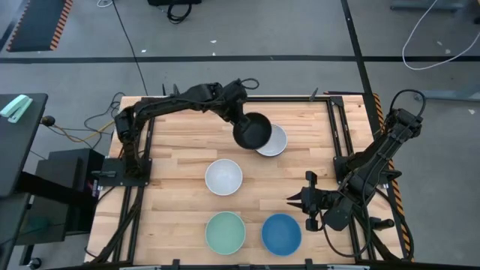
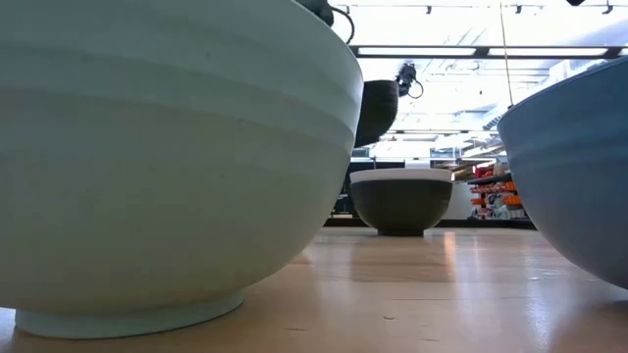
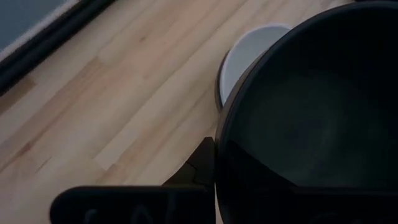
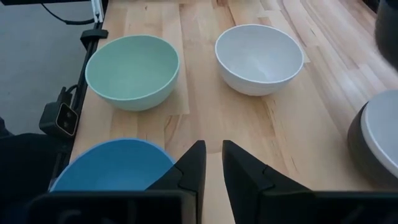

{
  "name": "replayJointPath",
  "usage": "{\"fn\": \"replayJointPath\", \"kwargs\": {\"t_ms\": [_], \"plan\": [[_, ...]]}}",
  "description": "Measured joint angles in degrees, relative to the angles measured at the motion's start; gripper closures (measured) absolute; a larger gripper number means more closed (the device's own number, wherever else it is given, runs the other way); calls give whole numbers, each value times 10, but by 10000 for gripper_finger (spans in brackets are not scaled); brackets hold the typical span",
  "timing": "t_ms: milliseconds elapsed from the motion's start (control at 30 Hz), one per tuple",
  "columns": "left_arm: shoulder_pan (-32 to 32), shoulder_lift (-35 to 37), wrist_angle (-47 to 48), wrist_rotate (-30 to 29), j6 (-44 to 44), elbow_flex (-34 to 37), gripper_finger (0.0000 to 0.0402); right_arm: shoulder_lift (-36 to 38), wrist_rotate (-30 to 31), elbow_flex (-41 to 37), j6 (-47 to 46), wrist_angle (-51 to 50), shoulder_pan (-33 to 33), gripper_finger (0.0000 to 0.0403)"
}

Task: Nest bowls inside each other
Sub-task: Stack the black bowl on the top white bowl

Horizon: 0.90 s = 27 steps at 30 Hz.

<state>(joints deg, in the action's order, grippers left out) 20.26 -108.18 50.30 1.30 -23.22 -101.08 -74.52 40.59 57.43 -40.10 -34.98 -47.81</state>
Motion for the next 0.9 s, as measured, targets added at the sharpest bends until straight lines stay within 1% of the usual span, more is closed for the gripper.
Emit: {"fn": "replayJointPath", "kwargs": {"t_ms": [67, 167, 400, 600, 700, 800, 900], "plan": [[-6, -11, -6, 8, 5, 0, 389, 0, 2, 0, 0, 0, 1, 347], [-7, -28, -5, 23, 24, 0, 389, 0, 30, 0, -7, -10, 8, 355], [-6, -48, -11, 28, 29, -5, 389, 0, 42, 0, -48, -101, 68, 396], [-16, -53, -17, 31, 35, -40, 389, 0, 41, 0, -63, -174, 130, 397], [-20, -53, -4, 31, 35, -64, 389, 1, 38, 0, -67, -215, 161, 398], [-25, -53, -6, 31, 35, -76, 389, 22, 27, -14, -64, -221, 193, 400], [-25, -53, -5, 31, 33, -78, 389, 66, 6, -58, -66, -215, 229, 400]]}}
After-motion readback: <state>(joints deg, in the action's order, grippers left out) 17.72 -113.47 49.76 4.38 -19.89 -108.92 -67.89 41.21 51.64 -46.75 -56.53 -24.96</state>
